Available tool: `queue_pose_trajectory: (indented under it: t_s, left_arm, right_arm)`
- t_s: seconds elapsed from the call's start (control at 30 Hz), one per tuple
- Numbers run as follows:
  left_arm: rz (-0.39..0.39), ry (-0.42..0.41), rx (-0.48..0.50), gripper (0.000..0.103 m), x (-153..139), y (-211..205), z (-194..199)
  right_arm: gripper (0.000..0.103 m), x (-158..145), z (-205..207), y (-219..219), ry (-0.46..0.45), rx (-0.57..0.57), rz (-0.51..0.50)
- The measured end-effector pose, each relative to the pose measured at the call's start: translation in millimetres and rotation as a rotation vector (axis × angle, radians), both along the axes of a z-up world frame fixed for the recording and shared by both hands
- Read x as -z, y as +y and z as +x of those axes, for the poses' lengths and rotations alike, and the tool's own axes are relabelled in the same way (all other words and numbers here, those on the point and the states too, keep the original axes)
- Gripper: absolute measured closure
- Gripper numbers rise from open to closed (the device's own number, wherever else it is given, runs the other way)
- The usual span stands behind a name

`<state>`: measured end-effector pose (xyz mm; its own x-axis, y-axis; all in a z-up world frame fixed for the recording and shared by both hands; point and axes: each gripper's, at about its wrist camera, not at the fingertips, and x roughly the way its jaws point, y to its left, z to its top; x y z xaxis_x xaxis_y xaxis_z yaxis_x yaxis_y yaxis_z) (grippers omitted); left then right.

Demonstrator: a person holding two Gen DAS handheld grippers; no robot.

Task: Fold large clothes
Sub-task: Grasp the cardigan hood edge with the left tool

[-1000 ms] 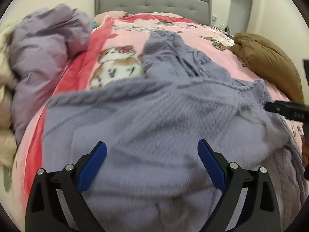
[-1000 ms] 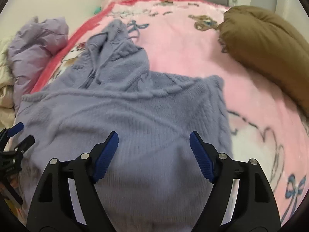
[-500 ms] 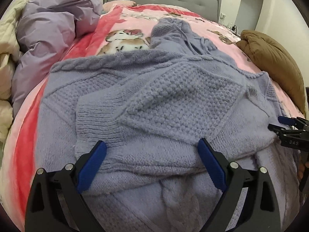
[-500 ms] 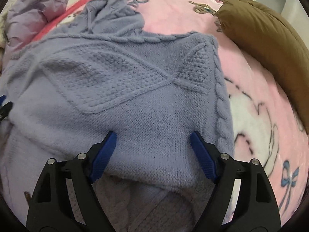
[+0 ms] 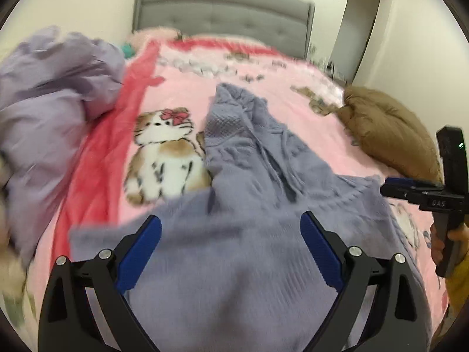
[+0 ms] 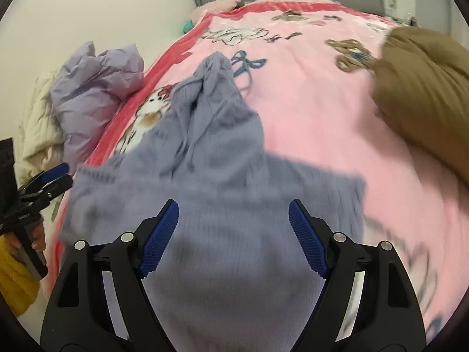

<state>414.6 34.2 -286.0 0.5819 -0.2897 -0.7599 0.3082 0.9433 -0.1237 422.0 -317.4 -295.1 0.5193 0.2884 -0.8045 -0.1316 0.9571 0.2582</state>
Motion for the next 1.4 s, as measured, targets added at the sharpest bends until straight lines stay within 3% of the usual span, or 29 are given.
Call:
queue_pose_trajectory:
  t_s: [0.1,0.23,0.3,0.4,0.5,0.6,0.63,0.67,0.7,0.73,0.8,0.87,1.0,1.1,1.2,1.3,1.37,1.4]
  left_arm:
    - [0.049,0.054,0.0,0.009,15,-12,62]
    - [0.067,0.12,-0.015,0.01,38,-22,117]
    - [0.073,0.191,-0.028,0.025,55,-25,143]
    - [0.041,0.267,-0.048,0.033,73,-29,168]
    - [-0.031,0.318,-0.085,0.037,81,-28,185]
    - [-0.081,0.414,-0.09,0.037,95,-35,200]
    - [-0.07,0.413,-0.085,0.037,96,-38,201]
    - [-0.053,0.412,-0.074,0.043,96,-43,203]
    - [-0.048,0.411,-0.063,0.055,97,-47,203]
    - [-0.044,0.413,-0.068,0.06,98,-48,204]
    - [-0.052,0.412,-0.114,0.088,97,-45,206]
    - [-0.094,0.398,-0.153,0.096,91,-36,208]
    - [-0.097,0.336,-0.178,0.096,76,-17,204]
    - [-0.059,0.32,-0.17,0.096,68,-8,195]
    - [-0.131,0.263,-0.207,0.096,52,12,177]
    - [-0.103,0.324,-0.224,0.096,67,26,168]
    - [-0.052,0.398,-0.241,0.096,92,32,166]
    - [-0.062,0.404,-0.247,0.095,98,36,165]
  right_arm:
    - [0.034,6,56,11,0.028,-0.033,-0.026]
    - [0.04,22,122,30,0.058,-0.045,-0.047]
    - [0.042,31,153,43,0.086,-0.077,-0.082]
    - [0.042,44,186,54,0.127,-0.104,-0.146]
    - [0.042,62,207,56,0.193,-0.126,-0.147]
    - [0.045,73,217,53,0.229,-0.131,-0.129]
    - [0.058,79,221,51,0.253,-0.131,-0.101]
    - [0.07,82,223,50,0.271,-0.132,-0.072]
    - [0.071,85,226,48,0.293,-0.131,-0.023]
    - [0.078,85,227,47,0.295,-0.125,-0.003]
    - [0.085,81,223,49,0.269,-0.136,0.012]
    - [0.089,73,217,48,0.239,-0.136,0.019]
    - [0.09,45,203,30,0.151,-0.084,0.042]
    - [0.093,31,194,13,0.135,-0.029,0.041]
    - [0.095,16,175,-4,0.088,0.023,0.01]
    - [0.095,24,162,-20,0.129,0.049,-0.019]
    - [0.095,42,161,-27,0.178,0.073,-0.01]
    - [0.095,54,160,-31,0.206,0.095,-0.023]
